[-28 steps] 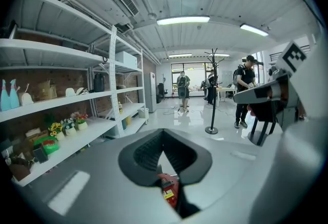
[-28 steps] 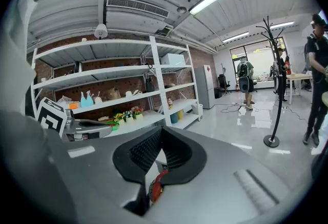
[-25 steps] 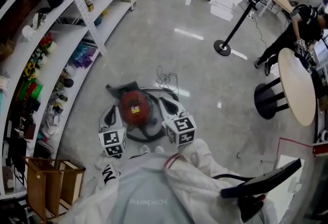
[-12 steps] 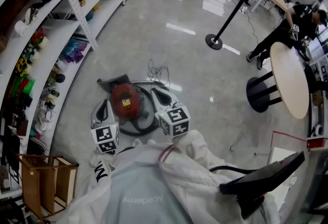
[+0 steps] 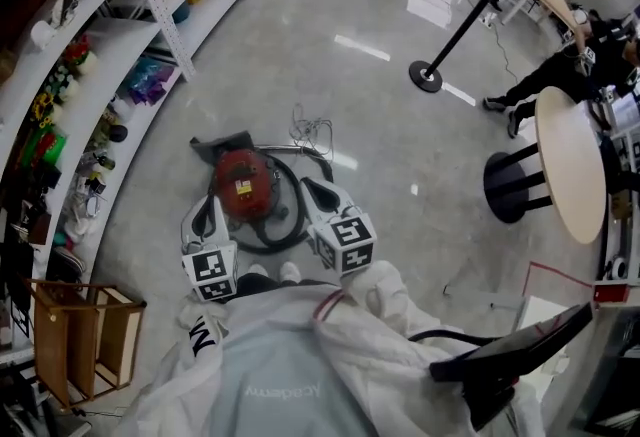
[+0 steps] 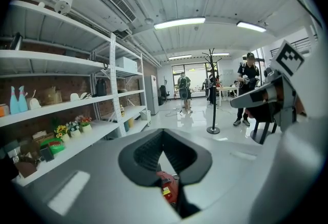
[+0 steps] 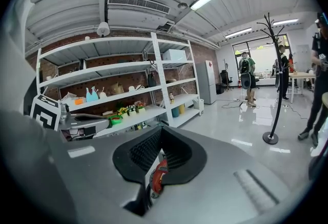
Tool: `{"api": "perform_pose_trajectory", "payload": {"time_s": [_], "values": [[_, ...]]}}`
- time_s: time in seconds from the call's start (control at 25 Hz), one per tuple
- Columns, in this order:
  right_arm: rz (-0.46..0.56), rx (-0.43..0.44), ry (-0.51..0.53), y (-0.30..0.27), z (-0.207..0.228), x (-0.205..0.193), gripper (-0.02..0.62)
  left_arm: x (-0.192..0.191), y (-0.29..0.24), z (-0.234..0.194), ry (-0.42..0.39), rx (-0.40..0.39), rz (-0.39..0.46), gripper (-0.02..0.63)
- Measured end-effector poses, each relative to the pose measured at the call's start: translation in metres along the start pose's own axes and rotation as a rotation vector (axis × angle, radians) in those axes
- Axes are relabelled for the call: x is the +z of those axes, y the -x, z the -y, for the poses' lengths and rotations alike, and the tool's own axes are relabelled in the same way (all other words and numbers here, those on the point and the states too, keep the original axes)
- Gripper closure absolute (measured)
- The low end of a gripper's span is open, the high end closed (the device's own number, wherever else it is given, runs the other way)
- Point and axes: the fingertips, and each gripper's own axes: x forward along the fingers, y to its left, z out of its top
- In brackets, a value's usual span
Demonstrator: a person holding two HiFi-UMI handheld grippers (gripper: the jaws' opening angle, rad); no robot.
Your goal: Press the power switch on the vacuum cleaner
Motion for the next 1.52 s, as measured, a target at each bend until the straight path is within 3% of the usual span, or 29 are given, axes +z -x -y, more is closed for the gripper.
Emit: {"api": "perform_pose_trajectory", "payload": {"time_s": [0.68, 1.52], "values": [[-0.016, 0.041, 0.029, -0.003, -0.028, -0.011, 0.595, -0.015, 0.027, -0.017, 0.022, 0.027, -0.014, 0.606], [0.000, -0.013, 0.034, 0.075, -0.133, -0.064, 0.594, -0.060, 0.151, -0.030, 0.030, -0.033, 0.007, 0.606]]}}
